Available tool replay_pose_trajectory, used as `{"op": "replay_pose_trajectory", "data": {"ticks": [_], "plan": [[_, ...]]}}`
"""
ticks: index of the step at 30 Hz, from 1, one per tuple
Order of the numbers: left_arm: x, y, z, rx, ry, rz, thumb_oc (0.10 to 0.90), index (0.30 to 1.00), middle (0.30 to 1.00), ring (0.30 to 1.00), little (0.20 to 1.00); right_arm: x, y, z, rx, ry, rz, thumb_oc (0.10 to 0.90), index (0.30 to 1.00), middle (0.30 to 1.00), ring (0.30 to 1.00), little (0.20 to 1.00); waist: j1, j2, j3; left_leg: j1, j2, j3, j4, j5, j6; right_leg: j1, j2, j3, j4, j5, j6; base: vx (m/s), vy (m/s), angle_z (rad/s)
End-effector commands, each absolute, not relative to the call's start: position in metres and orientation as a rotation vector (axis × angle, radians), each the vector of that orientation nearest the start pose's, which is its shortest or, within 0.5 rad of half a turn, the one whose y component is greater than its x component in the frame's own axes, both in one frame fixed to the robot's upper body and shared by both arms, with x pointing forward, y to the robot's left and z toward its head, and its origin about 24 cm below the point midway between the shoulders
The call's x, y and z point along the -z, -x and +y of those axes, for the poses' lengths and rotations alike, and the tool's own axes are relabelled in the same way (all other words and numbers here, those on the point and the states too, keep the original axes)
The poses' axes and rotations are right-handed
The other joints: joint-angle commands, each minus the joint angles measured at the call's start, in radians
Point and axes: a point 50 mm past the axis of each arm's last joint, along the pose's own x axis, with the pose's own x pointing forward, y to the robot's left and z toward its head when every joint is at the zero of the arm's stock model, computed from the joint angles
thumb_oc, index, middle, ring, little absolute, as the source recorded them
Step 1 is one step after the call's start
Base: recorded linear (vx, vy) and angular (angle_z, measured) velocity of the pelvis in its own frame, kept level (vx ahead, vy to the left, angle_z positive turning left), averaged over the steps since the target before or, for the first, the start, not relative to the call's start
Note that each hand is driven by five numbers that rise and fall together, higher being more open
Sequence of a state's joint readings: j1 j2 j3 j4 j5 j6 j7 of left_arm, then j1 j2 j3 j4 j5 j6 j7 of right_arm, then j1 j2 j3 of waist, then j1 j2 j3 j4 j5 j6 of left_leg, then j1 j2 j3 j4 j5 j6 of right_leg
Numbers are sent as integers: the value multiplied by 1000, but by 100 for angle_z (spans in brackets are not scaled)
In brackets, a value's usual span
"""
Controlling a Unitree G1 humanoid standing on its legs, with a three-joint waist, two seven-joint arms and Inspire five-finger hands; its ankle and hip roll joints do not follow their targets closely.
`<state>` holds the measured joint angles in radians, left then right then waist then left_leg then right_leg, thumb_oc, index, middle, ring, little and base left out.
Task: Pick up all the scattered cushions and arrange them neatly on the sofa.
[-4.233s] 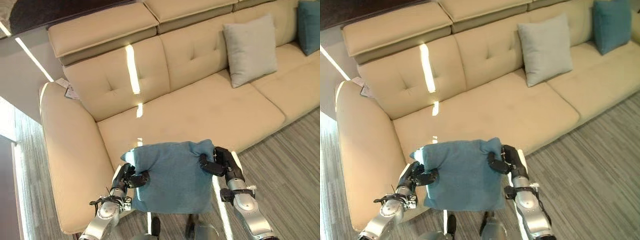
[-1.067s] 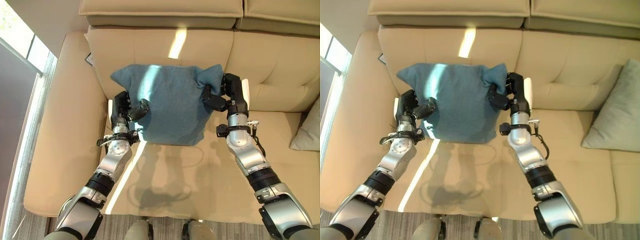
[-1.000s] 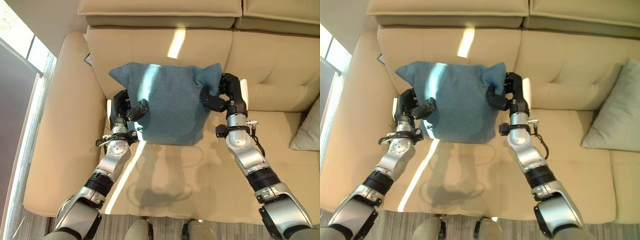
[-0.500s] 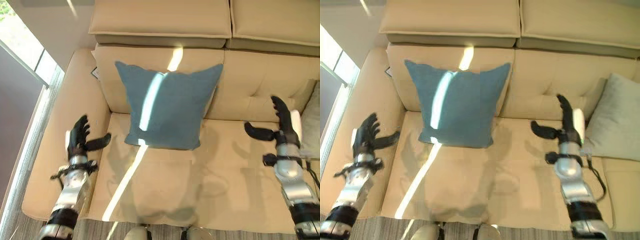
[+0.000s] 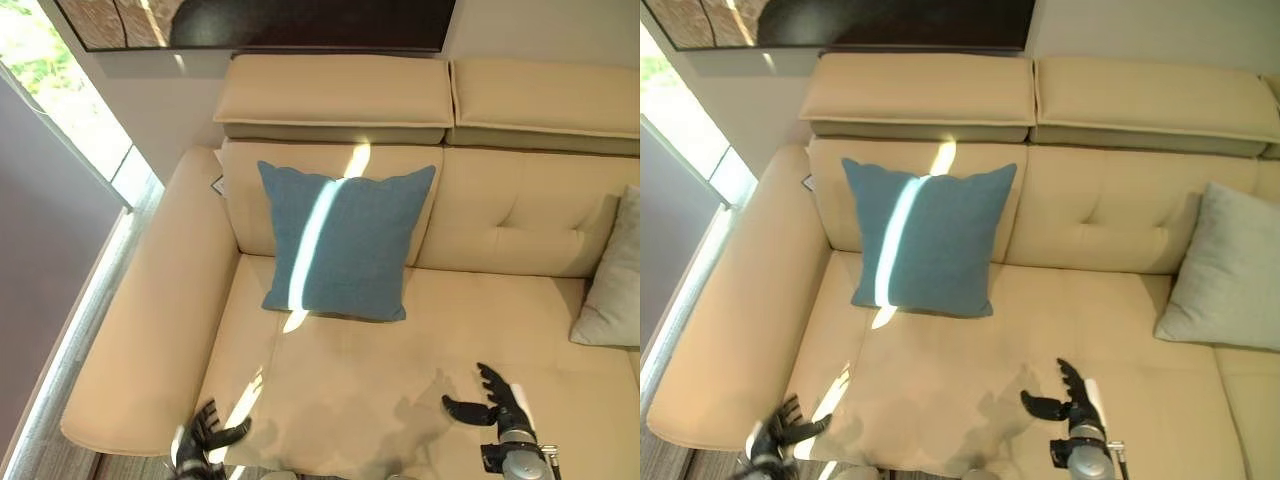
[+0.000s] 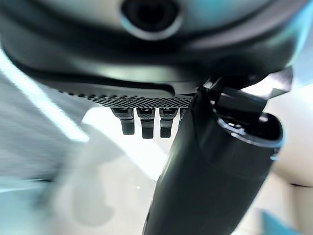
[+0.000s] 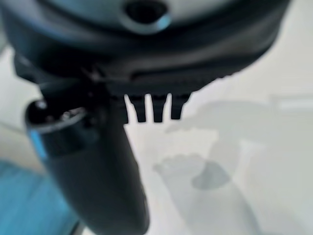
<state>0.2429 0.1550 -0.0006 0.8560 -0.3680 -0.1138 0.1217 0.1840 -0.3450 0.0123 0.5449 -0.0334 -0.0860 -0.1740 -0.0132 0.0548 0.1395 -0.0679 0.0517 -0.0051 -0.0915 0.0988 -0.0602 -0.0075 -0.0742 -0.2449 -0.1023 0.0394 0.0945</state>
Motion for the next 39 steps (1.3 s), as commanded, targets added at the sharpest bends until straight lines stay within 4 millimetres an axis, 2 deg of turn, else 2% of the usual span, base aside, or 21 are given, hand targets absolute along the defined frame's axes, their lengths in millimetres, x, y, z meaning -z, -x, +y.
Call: {"op": "replay_pose_trajectory", "data": {"ticks": [1, 3, 4, 6, 8, 10, 14, 17, 18, 19, 20, 21, 26, 28, 29, 31, 32, 33, 35, 36, 39], "plan": [[133, -106, 247, -403, -4, 842, 800, 900, 900, 900, 900, 54, -182, -280, 252, 478, 443, 800, 900, 900, 900, 900, 31, -19, -31, -25, 22, 15, 4, 11, -60, 7, 42, -16, 15, -95, 28, -183, -63, 7], [134, -107, 245, -391, -15, 849, 800, 900, 900, 900, 900, 56, -183, -278, 242, 484, 450, 800, 900, 900, 900, 900, 35, -16, -22, -35, 21, 13, 4, 21, -63, 5, 44, -18, 15, -97, 26, -214, -60, 13], [133, -115, 245, -377, -39, 836, 800, 900, 900, 900, 900, 59, -186, -278, 236, 502, 467, 800, 900, 900, 900, 900, 43, -21, 9, -73, 13, 10, 40, 42, -70, 3, 37, -24, 15, -95, 21, -350, -74, 25], [131, -121, 244, -370, -46, 822, 800, 900, 900, 900, 900, 60, -189, -278, 246, 498, 472, 800, 900, 900, 900, 900, 41, -31, 21, -104, 5, 17, 94, 23, -68, -6, 25, -32, 15, -85, 18, -274, -54, 46], [129, -127, 245, -359, -61, 807, 800, 900, 900, 900, 900, 62, -189, -279, 256, 493, 486, 800, 900, 900, 900, 900, 32, -61, 22, -100, -7, 34, 201, -83, -38, -37, -7, -46, 15, -58, 17, -232, -55, 58], [131, -124, 244, -358, -61, 818, 800, 900, 900, 900, 900, 66, -186, -279, 255, 483, 508, 800, 900, 900, 900, 900, 25, -74, 15, -72, -23, 32, 291, -147, -31, -47, -19, -52, 15, -41, 15, -146, -20, 11], [134, -123, 241, -354, -53, 839, 800, 900, 900, 900, 900, 74, -182, -279, 263, 463, 556, 800, 900, 900, 900, 900, -7, -82, -5, 38, 3, 63, 391, -212, -32, -71, -31, -78, 15, -13, 17, -104, 26, 7], [138, -121, 236, -347, -50, 870, 800, 900, 900, 900, 900, 78, -179, -281, 278, 448, 585, 800, 900, 900, 900, 900, -32, -69, -21, 149, 5, 56, 346, -226, -48, -88, -30, -106, 15, 19, 29, -123, 92, 29], [138, -122, 235, -337, -66, 870, 800, 900, 900, 900, 900, 79, -179, -281, 286, 446, 591, 800, 900, 900, 900, 900, -41, -70, -20, 153, -2, 54, 326, -241, -42, -99, -34, -107, 15, 36, 37, -228, 169, 25], [139, -124, 232, -314, -79, 879, 800, 900, 900, 900, 900, 79, -180, -283, 301, 444, 591, 800, 900, 900, 900, 900, -56, -69, -24, 195, -21, 66, 229, -292, -29, -133, -48, -113, 15, 74, 57, -184, 139, 25], [139, -124, 232, -314, -79, 879, 800, 900, 900, 900, 900, 79, -180, -283, 301, 444, 591, 800, 900, 900, 900, 900, -56, -69, -24, 196, -21, 66, 226, -291, -28, -133, -48, -112, 15, 74, 58, -295, 231, 33], [138, -127, 232, -305, -103, 870, 800, 900, 900, 900, 900, 81, -180, -284, 307, 450, 604, 800, 900, 900, 900, 900, -61, -74, -18, 206, -44, 61, 166, -323, -4, -165, -62, -107, 15, 109, 74, -292, 203, 19], [135, -135, 231, -266, -148, 851, 800, 900, 900, 900, 900, 85, -182, -278, 279, 470, 629, 800, 900, 900, 900, 900, -51, -99, 22, 174, -105, 7, 134, -313, 29, -228, -91, -73, 15, 161, 120, -299, 149, -3], [136, -134, 234, -251, -179, 866, 800, 900, 900, 900, 900, 87, -184, -275, 265, 471, 639, 800, 900, 900, 900, 900, -56, -100, 43, 160, -106, -5, 121, -292, 39, -250, -95, -6, 32, 165, 142, -354, 114, -12], [137, -134, 236, -251, -202, 878, 800, 900, 900, 900, 900, 86, -187, -273, 258, 474, 632, 800, 900, 900, 900, 900, -60, -99, 57, 143, -107, -10, 123, -281, 50, -275, -89, 61, 77, 158, 147, -387, 103, -10], [139, -131, 239, -259, -217, 902, 800, 900, 900, 900, 900, 87, -188, -272, 253, 472, 636, 800, 900, 900, 900, 900, -49, -96, 65, 104, -103, -7, 129, -254, 64, -261, -82, 121, 162, 98, 125, -389, 87, -15], [141, -127, 240, -262, -218, 925, 800, 900, 900, 900, 900, 89, -186, -272, 254, 471, 646, 800, 900, 900, 900, 900, -38, -92, 66, 88, -101, -4, 129, -240, 71, -247, -83, 114, 217, 72, 108, -343, 71, -29], [145, -116, 242, -256, -229, 972, 800, 900, 900, 900, 900, 94, -179, -273, 256, 469, 682, 800, 900, 900, 900, 900, -17, -81, 51, 79, -87, -1, 106, -213, 78, -198, -76, 103, 300, 8, 80, -234, 56, -32], [145, -116, 242, -256, -230, 972, 800, 900, 900, 900, 900, 94, -179, -273, 256, 468, 682, 800, 900, 900, 900, 900, -17, -82, 49, 75, -88, -1, 105, -211, 78, -201, -77, 103, 299, 9, 81, -109, 13, -11], [147, -110, 246, -272, -226, 998, 800, 900, 900, 900, 900, 101, -172, -271, 258, 455, 721, 800, 900, 900, 900, 900, 4, -76, 25, 67, -80, 3, 82, -190, 81, -153, -71, 101, 346, -36, 72, -143, -36, 9], [148, -106, 250, -313, -206, 1015, 800, 900, 900, 900, 900, 109, -165, -268, 262, 435, 769, 800, 900, 900, 900, 900, 31, -85, 0, 47, -78, 22, 82, -175, 77, -67, -77, 71, 318, -62, 75, -180, -86, -4]]}}
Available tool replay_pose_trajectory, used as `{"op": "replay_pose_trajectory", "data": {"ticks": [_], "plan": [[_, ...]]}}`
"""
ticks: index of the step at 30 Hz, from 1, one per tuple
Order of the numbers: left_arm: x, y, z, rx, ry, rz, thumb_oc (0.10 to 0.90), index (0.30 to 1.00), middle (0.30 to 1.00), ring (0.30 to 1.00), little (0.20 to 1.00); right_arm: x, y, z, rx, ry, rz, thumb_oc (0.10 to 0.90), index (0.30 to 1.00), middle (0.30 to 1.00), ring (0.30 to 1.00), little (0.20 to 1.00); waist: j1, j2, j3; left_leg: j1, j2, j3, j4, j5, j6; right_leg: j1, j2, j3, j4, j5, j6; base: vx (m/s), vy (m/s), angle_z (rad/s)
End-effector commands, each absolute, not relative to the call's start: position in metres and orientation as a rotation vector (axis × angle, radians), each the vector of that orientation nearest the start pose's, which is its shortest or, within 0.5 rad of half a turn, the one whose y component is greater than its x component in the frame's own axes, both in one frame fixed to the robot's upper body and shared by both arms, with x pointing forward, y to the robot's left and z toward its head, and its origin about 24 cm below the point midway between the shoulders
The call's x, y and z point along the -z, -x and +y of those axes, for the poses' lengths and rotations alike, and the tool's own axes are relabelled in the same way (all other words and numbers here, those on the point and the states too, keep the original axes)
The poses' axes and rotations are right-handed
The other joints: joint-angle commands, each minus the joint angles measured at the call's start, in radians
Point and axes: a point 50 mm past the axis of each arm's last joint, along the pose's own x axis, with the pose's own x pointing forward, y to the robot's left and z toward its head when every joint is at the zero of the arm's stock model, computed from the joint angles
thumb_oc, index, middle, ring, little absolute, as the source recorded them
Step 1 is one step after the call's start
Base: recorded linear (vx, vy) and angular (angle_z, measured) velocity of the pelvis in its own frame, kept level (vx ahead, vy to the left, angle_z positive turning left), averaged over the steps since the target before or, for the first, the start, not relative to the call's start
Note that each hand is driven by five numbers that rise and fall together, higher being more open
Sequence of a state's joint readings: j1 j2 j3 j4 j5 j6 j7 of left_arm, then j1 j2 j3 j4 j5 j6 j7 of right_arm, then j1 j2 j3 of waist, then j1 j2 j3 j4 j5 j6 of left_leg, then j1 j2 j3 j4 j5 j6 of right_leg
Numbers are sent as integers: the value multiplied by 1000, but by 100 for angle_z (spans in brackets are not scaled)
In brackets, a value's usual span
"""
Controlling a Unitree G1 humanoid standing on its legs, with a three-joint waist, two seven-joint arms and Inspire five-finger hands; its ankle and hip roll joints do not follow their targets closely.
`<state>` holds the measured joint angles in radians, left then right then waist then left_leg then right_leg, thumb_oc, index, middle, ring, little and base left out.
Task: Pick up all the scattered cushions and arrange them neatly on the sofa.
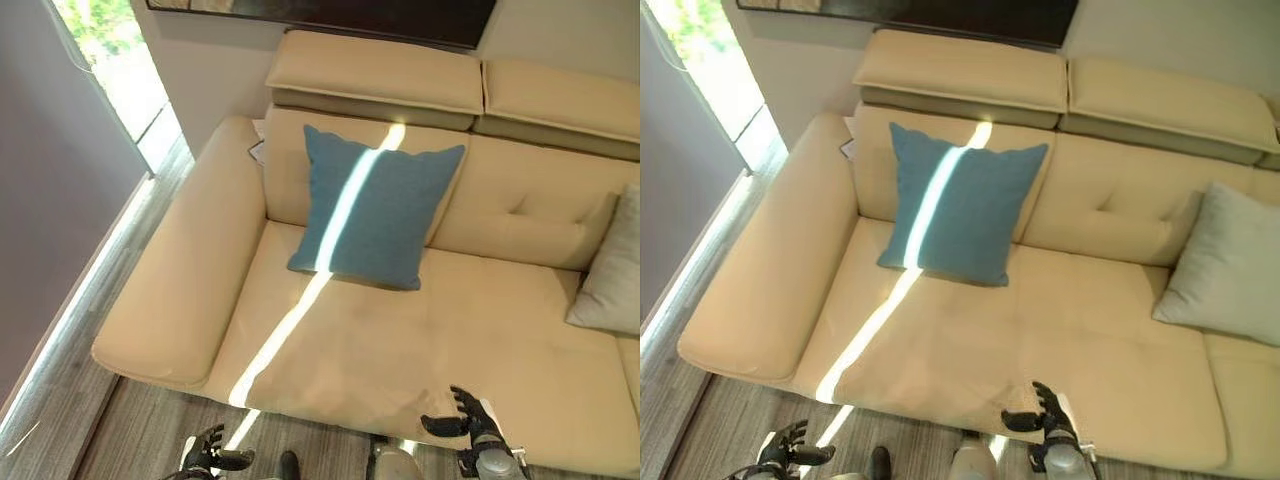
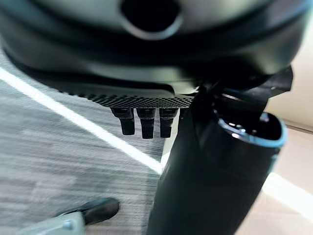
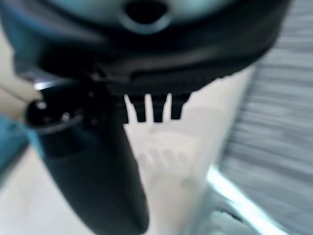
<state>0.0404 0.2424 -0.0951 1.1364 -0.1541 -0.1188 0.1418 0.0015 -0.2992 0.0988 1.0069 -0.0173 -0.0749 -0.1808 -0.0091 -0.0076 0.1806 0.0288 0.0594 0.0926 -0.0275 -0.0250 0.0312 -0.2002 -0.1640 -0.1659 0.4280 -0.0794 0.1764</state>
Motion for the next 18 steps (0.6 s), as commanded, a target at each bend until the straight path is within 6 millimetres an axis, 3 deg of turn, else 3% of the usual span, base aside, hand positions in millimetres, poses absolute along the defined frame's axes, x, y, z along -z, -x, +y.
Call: {"op": "replay_pose_trajectory", "data": {"ticks": [1, 7, 18], "plan": [[149, -99, 250, -358, -182, 1032, 800, 900, 900, 900, 900, 113, -165, -263, 249, 433, 788, 800, 900, 900, 900, 900, 60, -46, -69, -67, -89, -34, 20, -45, -25, 200, 10, -36, -336, 44, -3, -130, -119, -36], [149, -104, 248, -376, -176, 1025, 800, 900, 900, 900, 900, 117, -162, -260, 257, 416, 808, 800, 900, 900, 900, 900, 46, -46, -89, -56, -70, -25, -7, -23, -44, 222, 48, -1, -431, 43, -12, -49, -128, -49], [151, -116, 231, -266, -214, 1017, 800, 900, 900, 900, 900, 139, -120, -261, 289, 396, 979, 800, 900, 900, 900, 900, 1, -23, -102, 10, -44, -40, -55, 7, -72, 288, 82, -22, -501, 48, -33, -2, -46, 4]]}}
